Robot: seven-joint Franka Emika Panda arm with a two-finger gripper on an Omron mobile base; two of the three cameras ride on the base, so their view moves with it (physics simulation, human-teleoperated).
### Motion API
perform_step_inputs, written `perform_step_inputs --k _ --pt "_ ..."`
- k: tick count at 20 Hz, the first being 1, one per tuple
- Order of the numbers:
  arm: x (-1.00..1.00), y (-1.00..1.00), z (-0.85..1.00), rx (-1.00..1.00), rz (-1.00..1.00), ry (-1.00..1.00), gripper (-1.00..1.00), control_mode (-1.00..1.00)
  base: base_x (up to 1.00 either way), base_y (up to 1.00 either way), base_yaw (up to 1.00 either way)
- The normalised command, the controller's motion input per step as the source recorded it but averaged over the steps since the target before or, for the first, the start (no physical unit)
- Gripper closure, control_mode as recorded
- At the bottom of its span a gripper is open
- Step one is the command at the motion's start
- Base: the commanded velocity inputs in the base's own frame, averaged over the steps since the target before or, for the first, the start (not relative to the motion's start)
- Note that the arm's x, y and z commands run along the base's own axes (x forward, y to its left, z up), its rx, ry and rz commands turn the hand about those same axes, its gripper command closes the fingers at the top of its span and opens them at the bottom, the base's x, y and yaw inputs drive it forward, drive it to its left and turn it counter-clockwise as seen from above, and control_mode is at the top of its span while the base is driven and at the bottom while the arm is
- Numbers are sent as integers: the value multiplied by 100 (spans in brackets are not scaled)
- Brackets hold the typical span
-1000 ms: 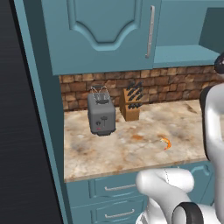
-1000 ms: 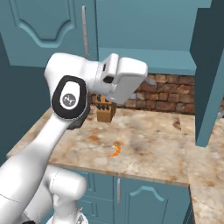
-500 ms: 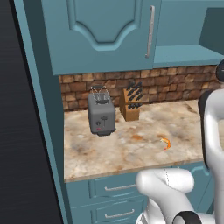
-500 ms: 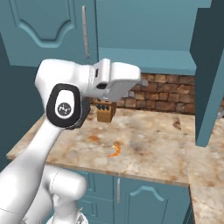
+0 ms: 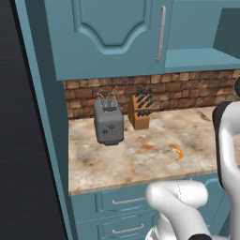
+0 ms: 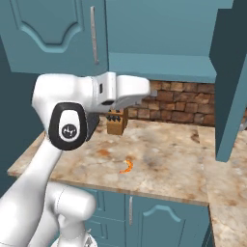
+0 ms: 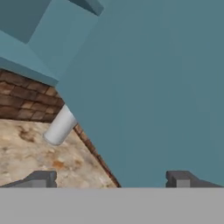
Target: Retrieve the tupperware from the cabinet, then place the raw meat into the tupperware to avoid contamination.
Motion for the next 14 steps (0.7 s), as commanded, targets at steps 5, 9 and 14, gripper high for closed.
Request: perform_step_inputs --k 5,9,14 --pt "-2 3 0 2 8 -15 -100 -100 0 0 0" --pt "-5 4 0 2 9 -16 -100 -100 0 0 0" --pt "-5 2 0 2 9 -11 -100 -100 0 0 0"
